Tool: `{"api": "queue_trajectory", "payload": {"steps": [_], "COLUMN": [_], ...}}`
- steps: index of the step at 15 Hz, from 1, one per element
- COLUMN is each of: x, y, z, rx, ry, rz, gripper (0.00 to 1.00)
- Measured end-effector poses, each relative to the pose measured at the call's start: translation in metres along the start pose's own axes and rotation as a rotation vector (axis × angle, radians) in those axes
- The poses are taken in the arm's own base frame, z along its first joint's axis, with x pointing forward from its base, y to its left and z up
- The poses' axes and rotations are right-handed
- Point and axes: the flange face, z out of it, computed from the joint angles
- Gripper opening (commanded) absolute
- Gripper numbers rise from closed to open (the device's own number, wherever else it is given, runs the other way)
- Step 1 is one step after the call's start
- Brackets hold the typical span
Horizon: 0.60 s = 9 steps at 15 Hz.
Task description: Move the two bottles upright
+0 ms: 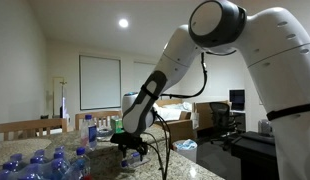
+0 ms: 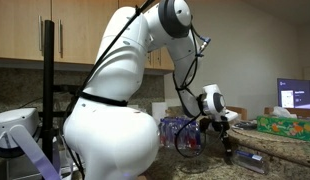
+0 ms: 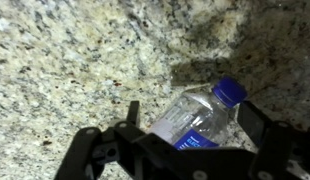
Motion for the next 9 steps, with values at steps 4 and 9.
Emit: {"api": "queue_trajectory", "payload": {"steps": [4, 9], "x": [-0.004, -0.021], "y": [0.019, 0.043], "z": [0.010, 0.024], "rx": [0.168, 0.245], "ry": [0.010, -0.018], "rz": [0.052, 0.112], "gripper": [1.00, 1.00]}}
